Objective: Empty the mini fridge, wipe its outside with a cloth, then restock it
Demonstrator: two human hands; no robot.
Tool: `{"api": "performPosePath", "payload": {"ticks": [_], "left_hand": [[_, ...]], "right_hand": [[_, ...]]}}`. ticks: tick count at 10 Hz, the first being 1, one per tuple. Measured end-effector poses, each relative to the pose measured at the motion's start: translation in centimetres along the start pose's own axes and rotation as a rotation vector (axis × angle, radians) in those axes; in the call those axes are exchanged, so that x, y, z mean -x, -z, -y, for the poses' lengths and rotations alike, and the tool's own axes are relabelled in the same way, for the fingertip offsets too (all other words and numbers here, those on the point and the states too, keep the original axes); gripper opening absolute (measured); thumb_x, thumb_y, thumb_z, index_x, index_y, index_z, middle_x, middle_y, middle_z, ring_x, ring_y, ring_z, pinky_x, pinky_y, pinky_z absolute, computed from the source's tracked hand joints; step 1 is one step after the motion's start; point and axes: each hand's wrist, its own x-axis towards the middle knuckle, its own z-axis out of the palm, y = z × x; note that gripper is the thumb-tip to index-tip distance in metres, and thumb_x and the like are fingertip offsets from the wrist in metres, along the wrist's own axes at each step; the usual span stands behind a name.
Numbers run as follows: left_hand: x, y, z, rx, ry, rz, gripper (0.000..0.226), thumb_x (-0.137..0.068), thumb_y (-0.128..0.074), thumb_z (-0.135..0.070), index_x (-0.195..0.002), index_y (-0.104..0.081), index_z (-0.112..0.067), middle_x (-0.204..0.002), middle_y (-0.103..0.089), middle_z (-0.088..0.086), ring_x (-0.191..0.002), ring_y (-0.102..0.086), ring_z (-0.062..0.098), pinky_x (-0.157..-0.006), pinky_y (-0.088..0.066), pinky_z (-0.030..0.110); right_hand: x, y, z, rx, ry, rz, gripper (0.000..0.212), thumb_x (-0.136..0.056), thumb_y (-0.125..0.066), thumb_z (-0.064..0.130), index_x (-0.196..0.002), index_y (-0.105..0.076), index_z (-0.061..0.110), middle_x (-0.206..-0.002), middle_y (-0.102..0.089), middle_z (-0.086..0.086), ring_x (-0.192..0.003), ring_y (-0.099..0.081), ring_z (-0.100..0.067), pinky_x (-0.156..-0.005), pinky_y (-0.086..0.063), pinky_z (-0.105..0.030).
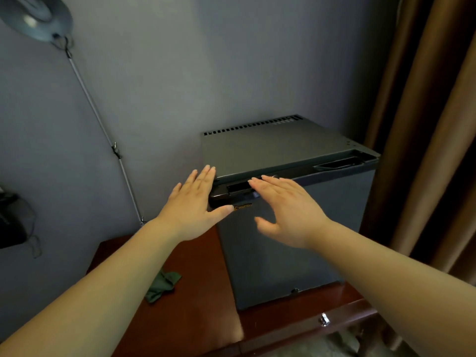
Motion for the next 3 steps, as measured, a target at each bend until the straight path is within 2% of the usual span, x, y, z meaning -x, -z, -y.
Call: {"api": "performPosePath", "payload": {"ticks": [2,3], "left_hand": [[1.8,2.2,-3.5,-0.116,-0.004,0.085,0.101,-0.088,-0.040,-0.080,-0.160,0.011,-0.031,-0.168,0.013,-0.011,-0.155,0.010,0.014,-0.126,-0.005,0.050],[2.7,3.6,-6.0,-0.124,-0.001,0.067,0.100,-0.088,-0.044,-0.078,-0.160,0.007,-0.030,-0.169,0.007,-0.009,-0.155,0.007,0.015,-0.126,-0.004,0.049]], "right_hand": [[0.7,4.1,-1.6,-0.067,0.031,0.182,0.093,-0.089,-0.058,0.056,-0.161,-0.007,0.029,-0.167,-0.019,0.006,-0.154,-0.009,-0.013,-0.125,-0.013,-0.034],[1.7,6.9,-3.4,-0.112,-0.001,0.286,0.104,-0.083,-0.064,0.062,-0.159,0.002,0.038,-0.167,-0.016,0.007,-0.154,-0.012,-0.015,-0.124,-0.019,-0.037]]}}
